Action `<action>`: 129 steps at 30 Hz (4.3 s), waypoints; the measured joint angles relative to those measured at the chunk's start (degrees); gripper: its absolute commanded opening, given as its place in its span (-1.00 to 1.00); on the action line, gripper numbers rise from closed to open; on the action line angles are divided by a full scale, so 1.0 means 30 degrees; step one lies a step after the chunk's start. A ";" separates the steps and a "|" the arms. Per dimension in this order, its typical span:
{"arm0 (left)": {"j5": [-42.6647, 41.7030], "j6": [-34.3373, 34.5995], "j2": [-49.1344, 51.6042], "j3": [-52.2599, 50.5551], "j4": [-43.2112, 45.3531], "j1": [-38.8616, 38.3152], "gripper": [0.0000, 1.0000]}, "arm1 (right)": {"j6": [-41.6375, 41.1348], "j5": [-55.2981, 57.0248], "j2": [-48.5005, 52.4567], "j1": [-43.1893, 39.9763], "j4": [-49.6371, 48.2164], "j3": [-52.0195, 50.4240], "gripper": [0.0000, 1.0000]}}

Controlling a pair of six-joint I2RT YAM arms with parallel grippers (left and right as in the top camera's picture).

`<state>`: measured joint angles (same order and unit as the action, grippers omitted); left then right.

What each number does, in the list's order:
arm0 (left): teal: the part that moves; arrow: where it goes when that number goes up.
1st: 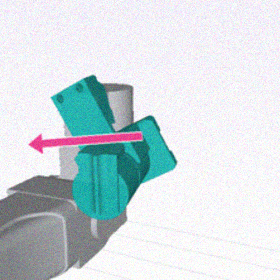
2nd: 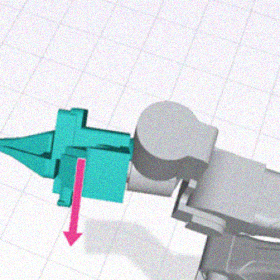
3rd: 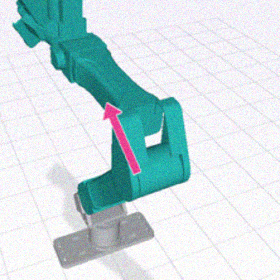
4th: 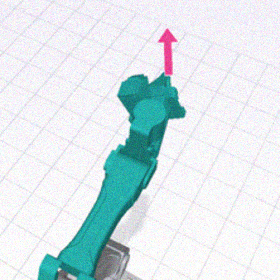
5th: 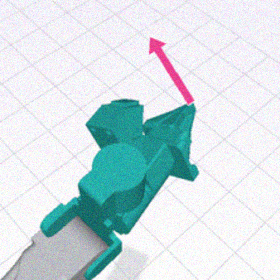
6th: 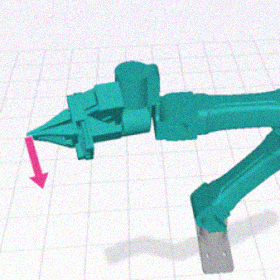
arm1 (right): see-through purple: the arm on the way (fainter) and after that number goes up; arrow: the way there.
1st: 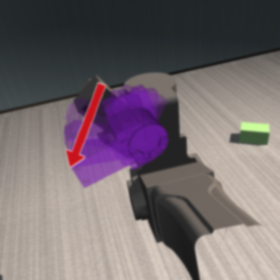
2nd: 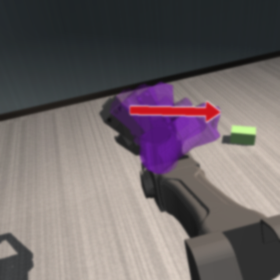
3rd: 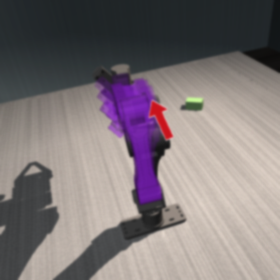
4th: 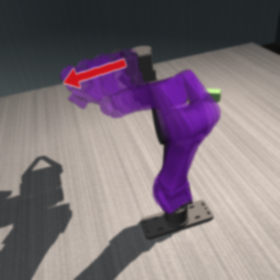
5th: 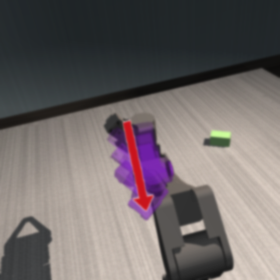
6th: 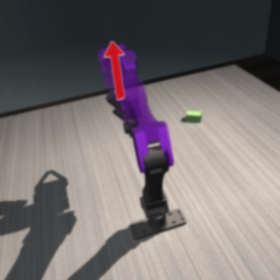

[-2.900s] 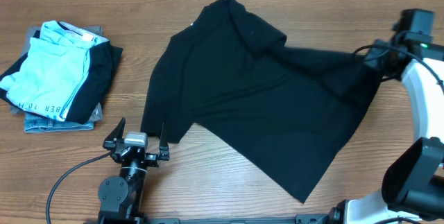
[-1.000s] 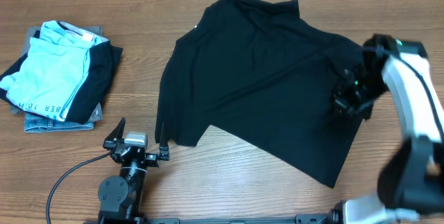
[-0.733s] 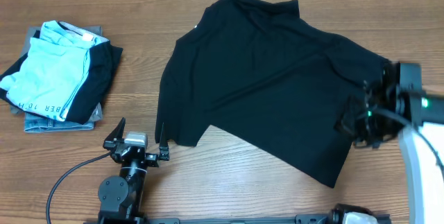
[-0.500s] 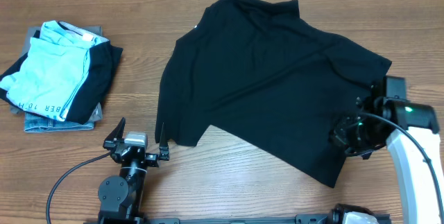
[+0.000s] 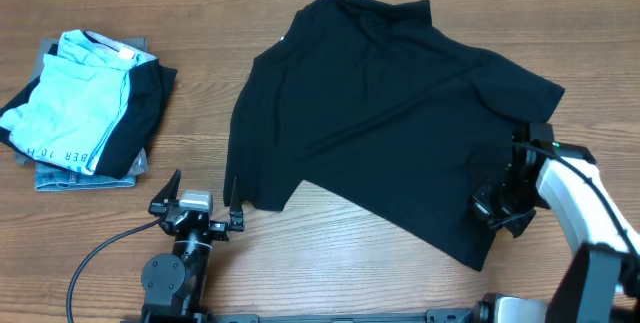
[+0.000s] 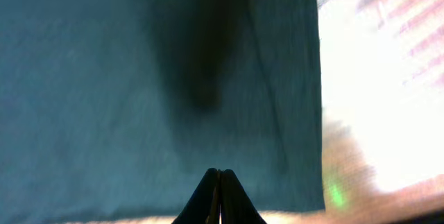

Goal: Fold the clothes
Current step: 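Pull the shirt's lower right corner rightward with the right gripper to flatten, then reach the left gripper to the shirt's left side and grasp the hem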

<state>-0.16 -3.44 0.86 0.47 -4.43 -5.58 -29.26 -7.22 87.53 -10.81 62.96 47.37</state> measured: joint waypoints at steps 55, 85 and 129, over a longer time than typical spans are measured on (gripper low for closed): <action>0.0000 0.0000 0.0000 0.0000 0.0000 0.0000 1.00 | -0.1428 0.2885 0.5064 -0.6914 0.0503 0.6193 -0.90; -0.6819 0.4641 0.1027 0.4736 -0.1071 0.0000 1.00 | 0.4765 -0.4816 0.4911 -0.0240 0.0138 0.7570 1.00; -0.4575 0.7810 3.4264 2.4392 -2.0298 -0.4488 -0.92 | 0.4750 -0.4809 0.4911 -0.0240 0.0073 0.7584 1.00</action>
<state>-13.89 19.99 103.66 73.65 -65.32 -19.05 -15.00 -21.65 102.26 -11.53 63.18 70.13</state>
